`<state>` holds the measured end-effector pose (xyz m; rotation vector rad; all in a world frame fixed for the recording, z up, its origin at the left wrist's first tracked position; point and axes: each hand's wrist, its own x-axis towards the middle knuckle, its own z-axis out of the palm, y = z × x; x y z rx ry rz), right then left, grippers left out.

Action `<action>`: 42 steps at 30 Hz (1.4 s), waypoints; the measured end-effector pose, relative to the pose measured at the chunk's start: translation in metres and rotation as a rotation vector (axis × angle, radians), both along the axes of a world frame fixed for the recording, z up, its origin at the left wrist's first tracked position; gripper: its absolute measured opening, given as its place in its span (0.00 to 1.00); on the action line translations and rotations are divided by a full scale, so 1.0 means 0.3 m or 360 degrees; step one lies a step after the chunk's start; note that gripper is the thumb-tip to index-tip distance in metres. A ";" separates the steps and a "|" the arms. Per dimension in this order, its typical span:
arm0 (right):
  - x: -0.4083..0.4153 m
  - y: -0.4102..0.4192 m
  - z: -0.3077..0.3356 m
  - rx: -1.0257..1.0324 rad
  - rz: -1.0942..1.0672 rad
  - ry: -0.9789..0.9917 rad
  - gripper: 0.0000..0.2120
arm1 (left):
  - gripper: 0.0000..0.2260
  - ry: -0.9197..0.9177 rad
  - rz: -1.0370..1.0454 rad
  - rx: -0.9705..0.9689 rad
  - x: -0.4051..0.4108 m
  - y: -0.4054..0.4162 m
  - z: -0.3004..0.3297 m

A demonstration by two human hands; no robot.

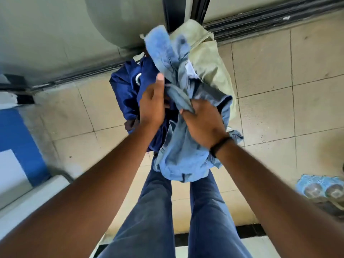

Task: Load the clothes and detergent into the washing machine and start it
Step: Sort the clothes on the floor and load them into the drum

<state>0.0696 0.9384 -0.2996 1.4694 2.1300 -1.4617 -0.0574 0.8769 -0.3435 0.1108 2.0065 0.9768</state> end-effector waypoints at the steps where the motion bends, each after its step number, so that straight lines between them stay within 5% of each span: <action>1: 0.022 -0.026 0.032 -0.0022 -0.0030 0.0040 0.15 | 0.39 -0.0029 -0.0073 -0.0015 -0.027 0.045 -0.011; 5: 0.090 -0.069 0.022 -0.0318 -0.0060 -0.0009 0.17 | 0.17 -0.0140 -0.0563 -0.0198 -0.050 0.207 -0.044; 8: 0.095 -0.031 0.025 -0.0335 0.0439 -0.0148 0.14 | 0.14 0.0144 -0.1070 -0.0520 -0.015 0.245 -0.079; 12: 0.069 0.130 0.090 -0.0461 0.0973 -0.0274 0.22 | 0.10 0.0286 -0.0915 -0.0471 0.064 0.165 -0.075; 15: 0.044 0.243 0.090 -0.0172 0.0899 -0.0315 0.21 | 0.14 0.0093 -0.0802 -0.0226 0.196 0.048 0.017; 17: 0.021 0.288 0.035 0.0105 0.0527 -0.0285 0.16 | 0.14 -0.0231 -0.0816 -0.0145 0.324 -0.049 0.118; 19: -0.015 0.296 -0.041 -0.0008 0.0210 -0.0276 0.18 | 0.14 -0.0624 -0.0908 -0.0084 0.456 -0.153 0.238; 23: -0.068 0.225 -0.193 -0.0327 0.0570 -0.0709 0.34 | 0.09 -0.0844 -0.1261 0.0177 0.613 -0.293 0.398; 25: -0.054 0.164 -0.253 -0.0216 0.0808 -0.0860 0.27 | 0.09 -0.0802 -0.1199 0.0154 0.631 -0.313 0.385; 27: -0.036 0.116 -0.284 0.0001 0.0804 -0.0836 0.15 | 0.10 -0.0647 -0.0999 0.0036 0.614 -0.308 0.328; 31: -0.010 0.093 -0.209 0.0095 0.0354 -0.0630 0.15 | 0.11 -0.0095 -0.0281 -0.0054 0.447 -0.239 0.173; 34: 0.045 0.063 -0.065 0.0411 0.0199 -0.0242 0.05 | 0.12 0.0188 -0.0030 -0.0062 0.252 -0.143 0.065; 38: 0.174 -0.047 0.031 0.0261 0.0146 0.0010 0.08 | 0.27 -0.0315 -0.0238 -0.0288 0.079 0.036 -0.009; 42: 0.238 -0.115 0.058 -0.0067 0.0194 0.0166 0.17 | 0.20 -0.0415 -0.0528 -0.0413 0.078 0.152 -0.056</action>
